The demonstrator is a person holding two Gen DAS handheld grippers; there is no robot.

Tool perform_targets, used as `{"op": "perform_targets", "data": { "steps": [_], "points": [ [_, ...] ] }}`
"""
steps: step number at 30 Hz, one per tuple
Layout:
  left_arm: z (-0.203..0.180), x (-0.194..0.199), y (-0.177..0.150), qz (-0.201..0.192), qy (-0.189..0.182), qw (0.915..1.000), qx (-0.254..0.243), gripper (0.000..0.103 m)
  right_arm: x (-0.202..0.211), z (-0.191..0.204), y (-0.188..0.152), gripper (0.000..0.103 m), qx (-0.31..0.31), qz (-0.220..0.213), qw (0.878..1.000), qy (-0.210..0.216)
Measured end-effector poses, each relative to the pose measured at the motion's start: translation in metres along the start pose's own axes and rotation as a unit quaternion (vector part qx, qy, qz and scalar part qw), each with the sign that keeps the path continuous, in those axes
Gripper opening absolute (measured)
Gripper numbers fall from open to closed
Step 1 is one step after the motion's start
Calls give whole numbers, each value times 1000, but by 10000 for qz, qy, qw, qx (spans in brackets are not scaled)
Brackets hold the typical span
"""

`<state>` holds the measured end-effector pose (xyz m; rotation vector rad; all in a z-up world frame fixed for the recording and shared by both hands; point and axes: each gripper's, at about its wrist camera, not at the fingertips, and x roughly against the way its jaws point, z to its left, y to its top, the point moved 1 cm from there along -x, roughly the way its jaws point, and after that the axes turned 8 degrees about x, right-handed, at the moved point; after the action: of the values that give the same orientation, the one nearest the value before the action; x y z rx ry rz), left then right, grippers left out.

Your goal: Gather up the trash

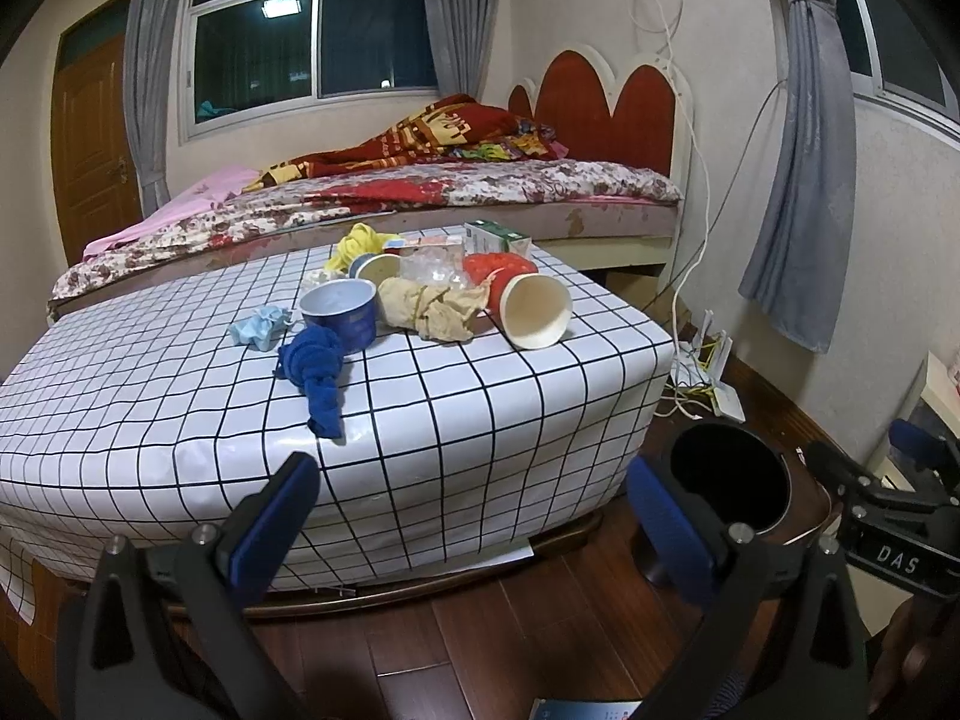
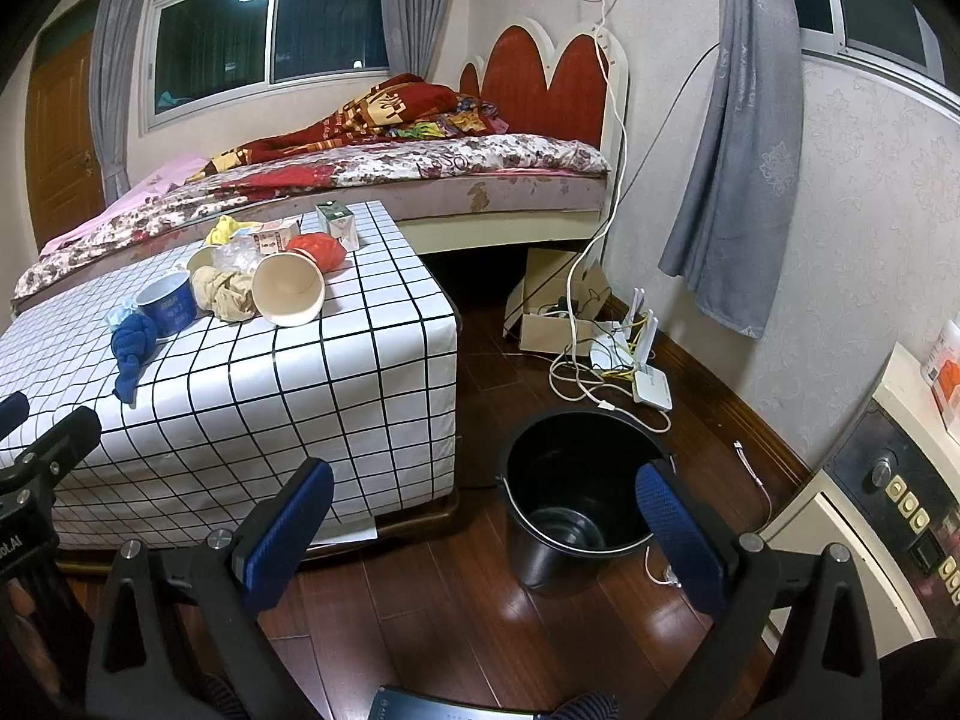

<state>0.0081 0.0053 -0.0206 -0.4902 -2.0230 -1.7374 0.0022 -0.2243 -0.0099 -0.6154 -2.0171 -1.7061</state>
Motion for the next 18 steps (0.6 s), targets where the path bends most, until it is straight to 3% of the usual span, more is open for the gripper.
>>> {"op": "perform_targets", "data": {
  "steps": [18],
  "points": [
    [0, 0, 1, 13, -1, 10000, 8, 103, -1, -1, 2, 102, -6, 2, 10000, -5]
  ]
}}
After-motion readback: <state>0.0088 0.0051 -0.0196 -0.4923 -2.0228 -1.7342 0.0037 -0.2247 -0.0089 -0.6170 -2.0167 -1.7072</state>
